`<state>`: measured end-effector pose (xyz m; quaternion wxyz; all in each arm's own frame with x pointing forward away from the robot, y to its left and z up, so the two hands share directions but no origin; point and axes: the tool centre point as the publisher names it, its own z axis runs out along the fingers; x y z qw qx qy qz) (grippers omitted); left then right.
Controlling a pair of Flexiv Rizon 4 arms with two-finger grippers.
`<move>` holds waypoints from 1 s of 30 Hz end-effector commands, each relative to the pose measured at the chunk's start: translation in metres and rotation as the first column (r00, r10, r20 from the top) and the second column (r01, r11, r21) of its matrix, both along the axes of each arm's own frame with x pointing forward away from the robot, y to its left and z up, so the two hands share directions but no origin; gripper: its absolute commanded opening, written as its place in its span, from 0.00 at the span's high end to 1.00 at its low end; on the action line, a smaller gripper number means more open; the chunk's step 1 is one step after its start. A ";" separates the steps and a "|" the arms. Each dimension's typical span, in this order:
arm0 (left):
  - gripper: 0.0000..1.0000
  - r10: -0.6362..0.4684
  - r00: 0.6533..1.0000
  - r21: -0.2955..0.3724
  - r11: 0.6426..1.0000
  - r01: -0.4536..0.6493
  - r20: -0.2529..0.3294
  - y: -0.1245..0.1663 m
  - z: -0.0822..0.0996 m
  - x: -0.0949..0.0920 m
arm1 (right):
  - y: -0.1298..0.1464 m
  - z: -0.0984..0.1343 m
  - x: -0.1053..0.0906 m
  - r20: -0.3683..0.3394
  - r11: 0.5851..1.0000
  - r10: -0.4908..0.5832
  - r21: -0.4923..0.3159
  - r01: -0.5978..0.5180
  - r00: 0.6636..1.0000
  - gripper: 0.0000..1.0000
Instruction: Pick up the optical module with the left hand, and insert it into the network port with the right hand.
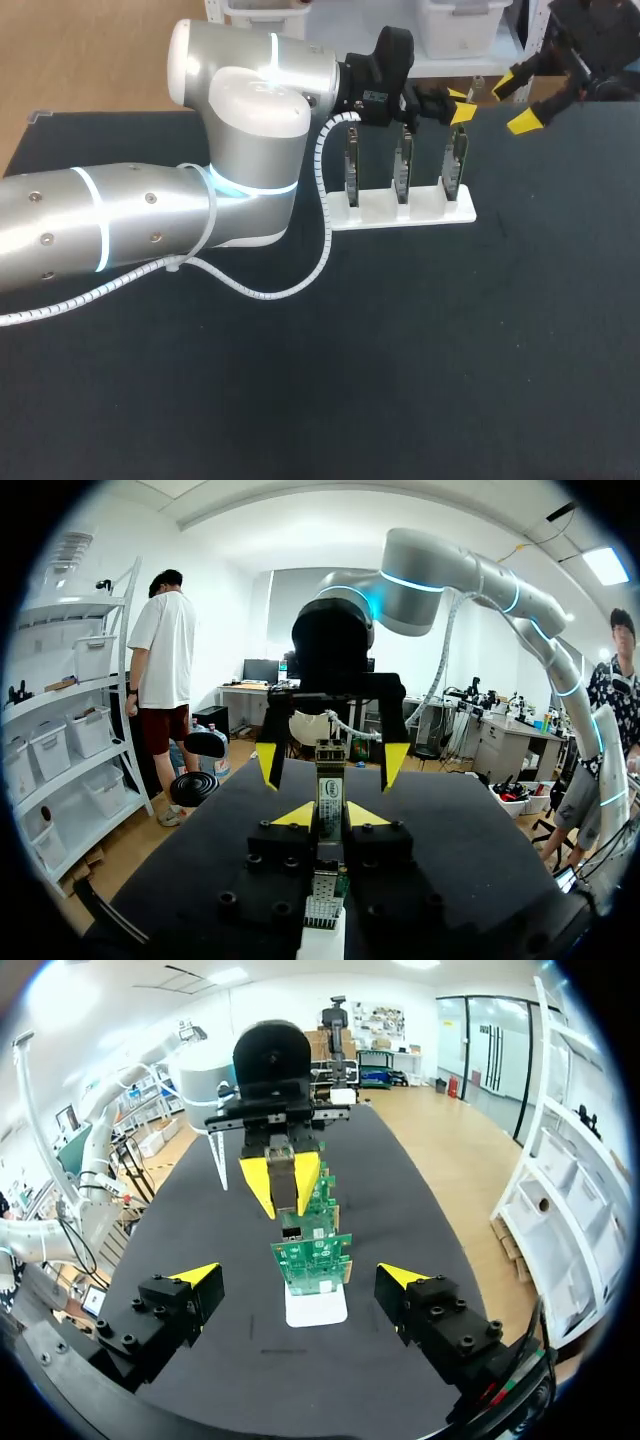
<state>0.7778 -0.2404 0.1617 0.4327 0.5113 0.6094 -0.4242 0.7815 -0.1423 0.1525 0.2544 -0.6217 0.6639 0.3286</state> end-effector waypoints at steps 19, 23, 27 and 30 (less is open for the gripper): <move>1.00 -0.004 1.000 0.005 1.000 0.004 -0.003 0.000 0.001 0.001 | 0.014 0.027 0.000 0.116 0.999 0.033 0.014 -0.035 0.993 0.00; 1.00 -0.004 1.000 0.005 1.000 0.004 -0.003 0.000 0.001 0.001 | 0.018 0.031 0.003 0.127 0.998 0.054 0.020 -0.057 0.990 0.00; 1.00 -0.004 1.000 0.005 1.000 0.004 -0.003 0.000 0.001 0.001 | 0.022 0.033 0.006 0.134 0.997 0.070 0.025 -0.074 0.988 0.00; 1.00 -0.004 1.000 0.005 1.000 0.004 -0.003 0.000 0.001 0.001 | 0.026 0.036 0.009 0.143 0.995 0.088 0.035 -0.094 0.986 0.00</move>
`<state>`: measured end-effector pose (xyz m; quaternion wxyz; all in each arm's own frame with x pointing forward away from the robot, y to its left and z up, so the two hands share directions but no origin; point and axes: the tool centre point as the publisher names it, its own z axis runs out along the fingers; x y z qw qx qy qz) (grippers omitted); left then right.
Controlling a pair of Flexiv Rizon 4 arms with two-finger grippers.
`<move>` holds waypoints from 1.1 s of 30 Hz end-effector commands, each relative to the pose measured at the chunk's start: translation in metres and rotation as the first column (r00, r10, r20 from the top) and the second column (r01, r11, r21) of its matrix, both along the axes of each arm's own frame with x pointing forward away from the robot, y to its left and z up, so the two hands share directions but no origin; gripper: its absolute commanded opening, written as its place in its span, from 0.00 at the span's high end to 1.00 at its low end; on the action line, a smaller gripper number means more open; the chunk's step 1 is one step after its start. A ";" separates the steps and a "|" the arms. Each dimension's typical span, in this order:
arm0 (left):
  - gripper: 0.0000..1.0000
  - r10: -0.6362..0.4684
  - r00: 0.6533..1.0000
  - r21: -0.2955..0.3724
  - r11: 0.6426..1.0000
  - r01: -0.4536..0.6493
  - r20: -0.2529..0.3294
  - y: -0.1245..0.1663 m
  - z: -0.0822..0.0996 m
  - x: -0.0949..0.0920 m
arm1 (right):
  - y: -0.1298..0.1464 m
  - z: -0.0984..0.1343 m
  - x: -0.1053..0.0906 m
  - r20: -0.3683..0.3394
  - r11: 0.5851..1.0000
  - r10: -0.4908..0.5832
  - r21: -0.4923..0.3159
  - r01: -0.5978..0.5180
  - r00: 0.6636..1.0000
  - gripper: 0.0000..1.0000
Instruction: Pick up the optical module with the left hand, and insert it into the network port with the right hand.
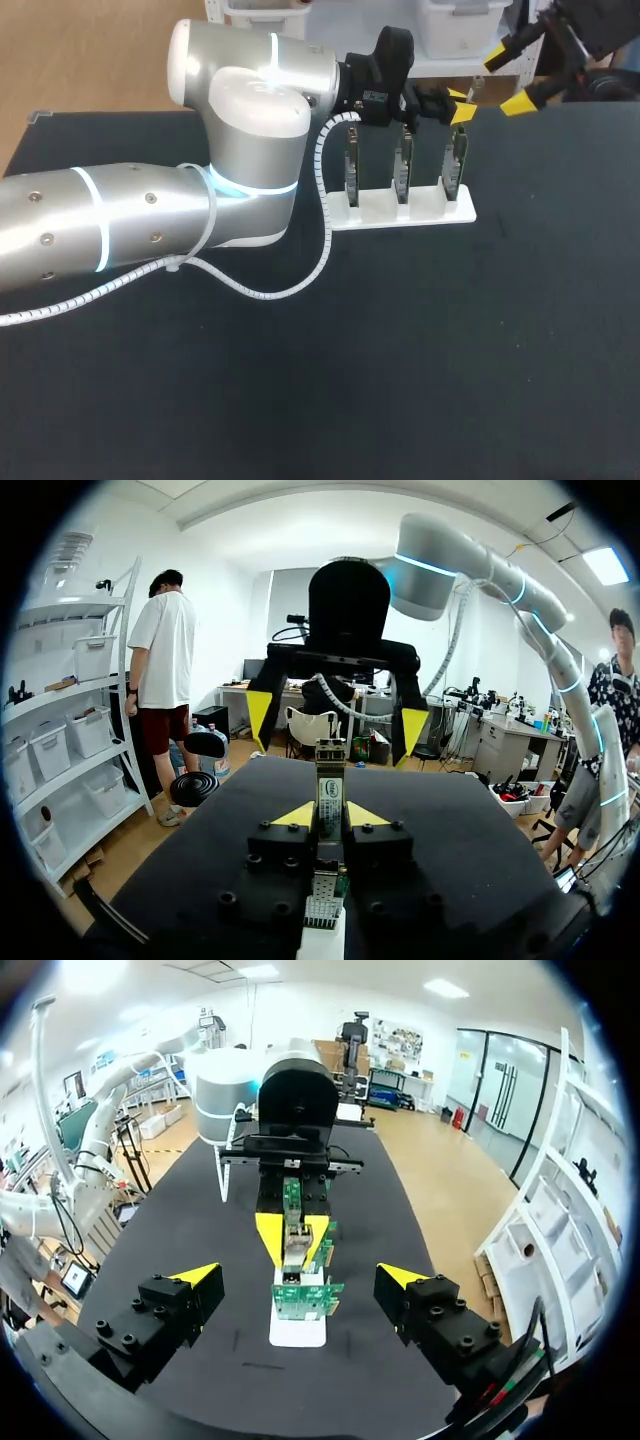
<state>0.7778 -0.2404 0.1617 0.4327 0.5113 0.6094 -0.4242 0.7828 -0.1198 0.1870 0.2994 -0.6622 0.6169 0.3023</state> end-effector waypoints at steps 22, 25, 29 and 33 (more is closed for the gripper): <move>1.00 -0.003 1.000 0.005 1.000 0.003 -0.003 0.000 0.001 0.001 | 0.018 0.001 0.004 -0.007 0.994 0.038 0.106 -0.037 0.999 0.00; 1.00 -0.003 1.000 0.005 1.000 0.003 -0.003 0.000 0.001 0.001 | 0.020 0.001 0.003 -0.006 0.993 0.045 0.112 -0.044 0.999 0.00; 1.00 -0.003 1.000 0.005 1.000 0.003 -0.003 0.000 0.001 0.001 | 0.023 0.001 0.003 -0.007 0.992 0.054 0.117 -0.053 0.999 0.00; 1.00 -0.003 1.000 0.005 1.000 0.003 -0.003 0.000 0.001 0.001 | 0.024 0.001 0.004 -0.005 0.992 0.062 0.108 -0.061 0.998 0.00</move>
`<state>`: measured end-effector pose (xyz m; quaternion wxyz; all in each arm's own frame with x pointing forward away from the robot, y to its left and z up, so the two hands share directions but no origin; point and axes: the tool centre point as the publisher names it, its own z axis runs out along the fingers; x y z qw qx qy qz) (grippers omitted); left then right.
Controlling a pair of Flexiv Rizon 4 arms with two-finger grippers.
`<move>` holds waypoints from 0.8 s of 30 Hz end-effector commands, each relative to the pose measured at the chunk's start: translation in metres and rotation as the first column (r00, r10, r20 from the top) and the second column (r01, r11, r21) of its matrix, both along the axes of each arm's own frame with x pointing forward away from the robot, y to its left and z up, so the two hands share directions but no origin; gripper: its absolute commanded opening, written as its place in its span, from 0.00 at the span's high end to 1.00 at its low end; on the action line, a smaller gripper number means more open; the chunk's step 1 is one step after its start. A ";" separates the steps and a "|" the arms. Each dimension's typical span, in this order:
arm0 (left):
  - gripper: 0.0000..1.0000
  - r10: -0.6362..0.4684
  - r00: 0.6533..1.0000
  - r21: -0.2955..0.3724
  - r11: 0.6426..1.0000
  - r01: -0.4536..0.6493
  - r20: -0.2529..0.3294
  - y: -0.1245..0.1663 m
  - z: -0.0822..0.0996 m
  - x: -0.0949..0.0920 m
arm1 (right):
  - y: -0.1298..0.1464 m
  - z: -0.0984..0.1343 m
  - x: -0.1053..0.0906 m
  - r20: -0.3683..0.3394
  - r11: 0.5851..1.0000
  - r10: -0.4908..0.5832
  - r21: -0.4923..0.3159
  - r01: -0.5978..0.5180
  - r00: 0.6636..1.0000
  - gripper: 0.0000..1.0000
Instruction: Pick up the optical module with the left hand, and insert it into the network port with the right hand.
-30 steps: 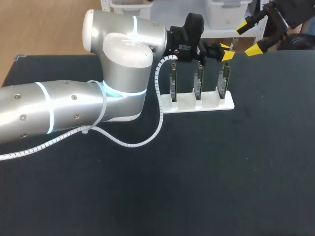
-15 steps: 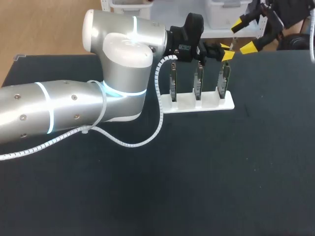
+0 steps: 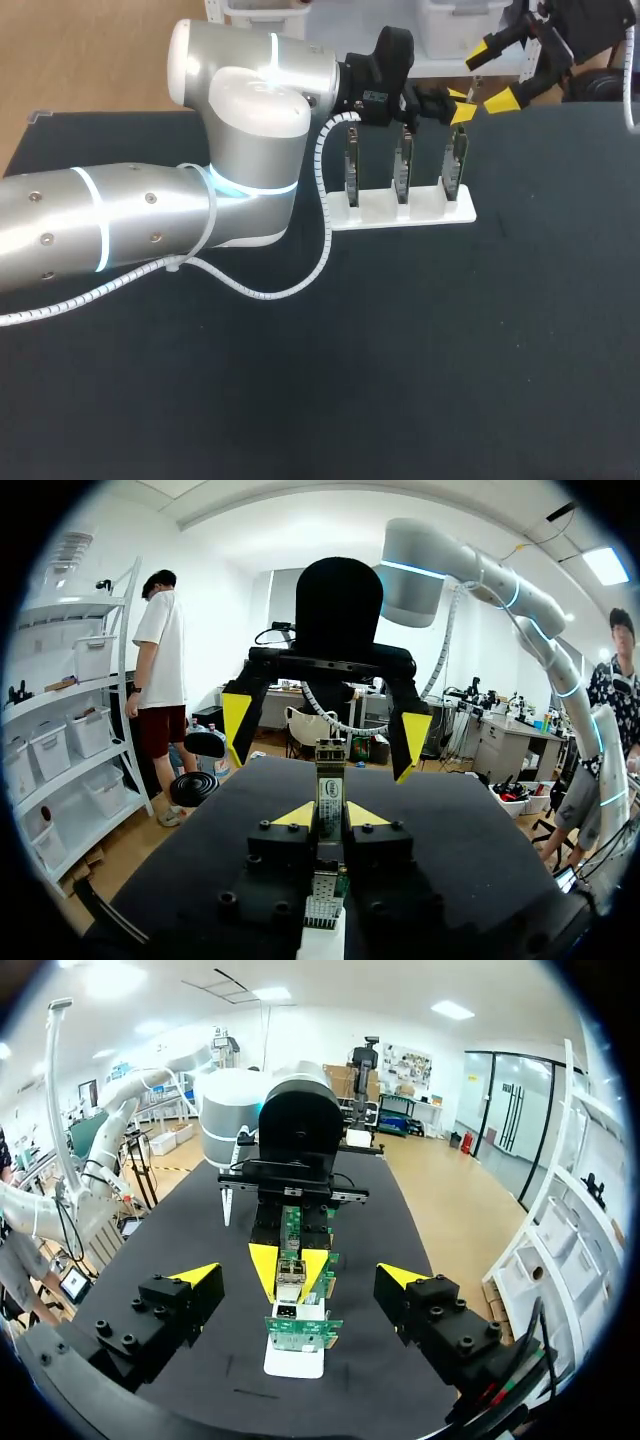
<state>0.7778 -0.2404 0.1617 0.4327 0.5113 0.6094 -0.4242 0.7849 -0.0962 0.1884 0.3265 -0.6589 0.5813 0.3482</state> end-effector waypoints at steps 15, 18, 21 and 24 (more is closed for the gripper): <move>1.00 -0.003 1.000 0.005 1.000 0.003 -0.003 0.000 0.001 0.001 | 0.004 0.001 0.004 -0.012 0.999 0.017 0.032 -0.016 1.000 0.00; 1.00 -0.003 1.000 0.005 1.000 0.003 -0.003 0.000 0.001 0.001 | 0.004 0.002 0.005 -0.010 0.999 0.017 0.036 -0.017 1.000 0.00; 1.00 -0.003 1.000 0.005 1.000 0.003 -0.003 0.000 0.001 0.001 | 0.004 0.003 0.005 -0.010 0.999 0.022 0.037 -0.021 1.000 0.00; 1.00 -0.003 1.000 0.005 1.000 0.003 -0.003 0.000 0.001 0.001 | 0.004 0.003 0.004 -0.011 0.999 0.023 0.036 -0.023 1.000 0.00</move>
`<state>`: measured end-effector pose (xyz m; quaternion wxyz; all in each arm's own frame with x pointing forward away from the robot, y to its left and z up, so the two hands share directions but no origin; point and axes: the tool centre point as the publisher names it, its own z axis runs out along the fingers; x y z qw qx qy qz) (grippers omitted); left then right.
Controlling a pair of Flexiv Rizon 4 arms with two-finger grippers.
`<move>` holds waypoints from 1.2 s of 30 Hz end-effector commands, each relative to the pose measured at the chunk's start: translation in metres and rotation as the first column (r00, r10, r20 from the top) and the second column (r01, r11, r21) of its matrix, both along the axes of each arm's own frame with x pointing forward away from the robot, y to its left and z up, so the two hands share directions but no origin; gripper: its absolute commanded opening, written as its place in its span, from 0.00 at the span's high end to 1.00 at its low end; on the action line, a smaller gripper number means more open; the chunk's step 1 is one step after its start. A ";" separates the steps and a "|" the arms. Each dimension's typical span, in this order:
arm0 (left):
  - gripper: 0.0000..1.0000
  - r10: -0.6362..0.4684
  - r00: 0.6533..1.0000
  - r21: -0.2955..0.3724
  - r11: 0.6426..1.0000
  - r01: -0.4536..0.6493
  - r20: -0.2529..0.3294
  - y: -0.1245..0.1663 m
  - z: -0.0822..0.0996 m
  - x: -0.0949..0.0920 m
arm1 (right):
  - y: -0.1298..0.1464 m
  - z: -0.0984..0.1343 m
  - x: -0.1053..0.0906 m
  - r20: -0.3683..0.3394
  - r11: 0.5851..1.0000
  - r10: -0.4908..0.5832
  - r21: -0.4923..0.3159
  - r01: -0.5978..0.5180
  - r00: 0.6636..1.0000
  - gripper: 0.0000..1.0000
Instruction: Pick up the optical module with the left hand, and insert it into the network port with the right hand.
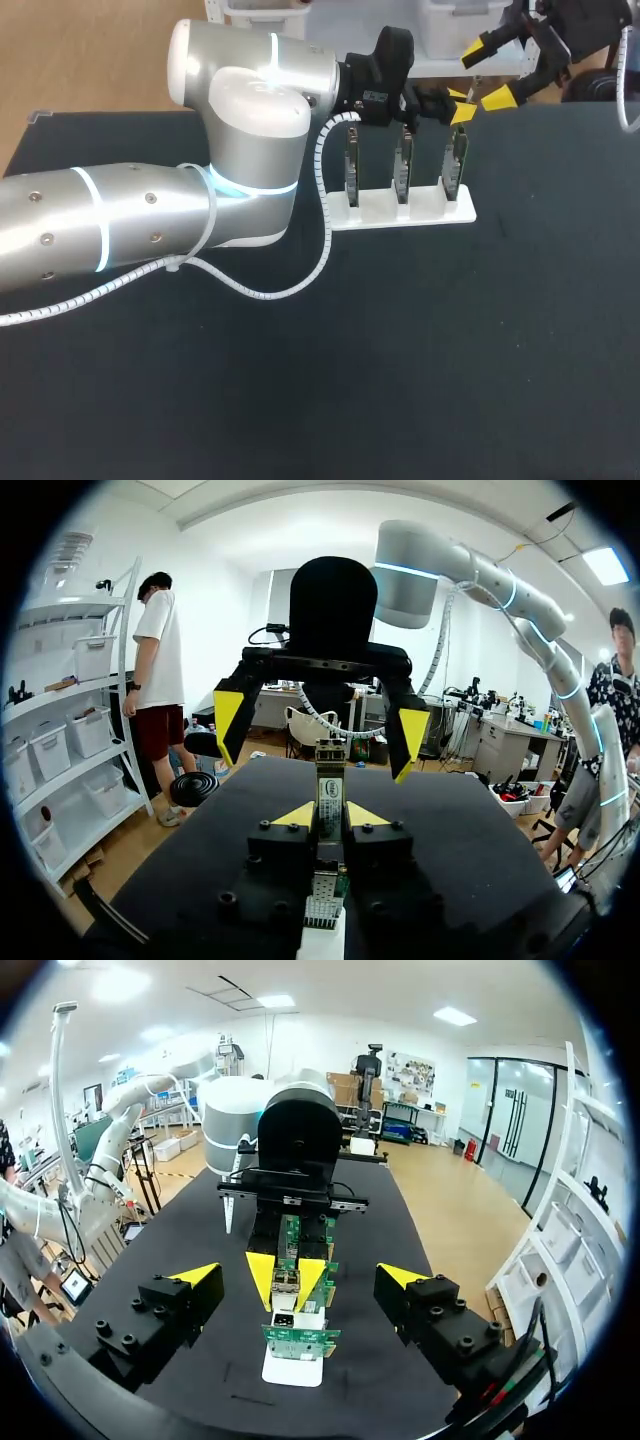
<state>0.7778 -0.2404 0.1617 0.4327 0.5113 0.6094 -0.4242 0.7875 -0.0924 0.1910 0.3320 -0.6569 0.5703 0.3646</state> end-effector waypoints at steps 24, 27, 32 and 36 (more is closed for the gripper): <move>1.00 -0.003 1.000 0.005 1.000 0.003 -0.003 0.000 0.001 0.001 | -0.001 -0.001 0.000 0.001 1.000 -0.004 0.000 0.004 1.000 1.00; 1.00 -0.003 1.000 0.005 1.000 0.003 -0.003 0.000 0.001 0.001 | -0.001 -0.001 -0.001 0.000 1.000 -0.007 -0.001 0.007 1.000 1.00; 1.00 -0.003 1.000 0.005 1.000 0.003 -0.003 0.000 0.001 0.001 | -0.003 -0.001 -0.002 -0.001 1.000 -0.010 -0.002 0.010 1.000 1.00; 0.00 -0.003 1.000 0.005 1.000 0.003 -0.003 0.000 0.001 0.001 | -0.003 -0.001 -0.002 0.000 1.000 -0.012 -0.001 0.012 1.000 1.00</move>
